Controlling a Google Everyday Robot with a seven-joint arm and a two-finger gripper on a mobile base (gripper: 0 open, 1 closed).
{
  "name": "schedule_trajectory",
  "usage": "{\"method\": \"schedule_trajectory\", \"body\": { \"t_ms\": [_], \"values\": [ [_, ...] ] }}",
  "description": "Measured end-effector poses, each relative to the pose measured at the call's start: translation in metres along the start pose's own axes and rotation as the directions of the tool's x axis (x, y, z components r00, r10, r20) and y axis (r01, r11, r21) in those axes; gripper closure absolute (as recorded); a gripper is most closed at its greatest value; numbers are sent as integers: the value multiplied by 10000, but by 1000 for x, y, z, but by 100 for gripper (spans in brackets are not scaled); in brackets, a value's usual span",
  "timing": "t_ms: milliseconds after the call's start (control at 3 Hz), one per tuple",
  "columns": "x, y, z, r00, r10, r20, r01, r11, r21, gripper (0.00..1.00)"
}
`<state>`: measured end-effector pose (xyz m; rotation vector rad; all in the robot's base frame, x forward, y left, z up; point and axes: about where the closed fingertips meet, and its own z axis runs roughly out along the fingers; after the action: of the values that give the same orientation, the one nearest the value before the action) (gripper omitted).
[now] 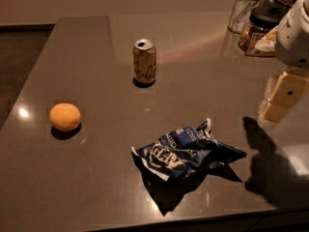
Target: Move blue chip bag near orange can
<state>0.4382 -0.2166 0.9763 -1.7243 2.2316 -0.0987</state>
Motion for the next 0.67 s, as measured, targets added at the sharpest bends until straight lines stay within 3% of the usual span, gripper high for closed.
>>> {"method": "schedule_trajectory", "body": {
  "t_ms": [333, 667],
  "values": [
    [-1, 0, -1, 10000, 24, 42, -25, 10000, 93, 0],
    [-11, 12, 4, 9987, -168, 480, 167, 9999, 15, 0]
  ]
}}
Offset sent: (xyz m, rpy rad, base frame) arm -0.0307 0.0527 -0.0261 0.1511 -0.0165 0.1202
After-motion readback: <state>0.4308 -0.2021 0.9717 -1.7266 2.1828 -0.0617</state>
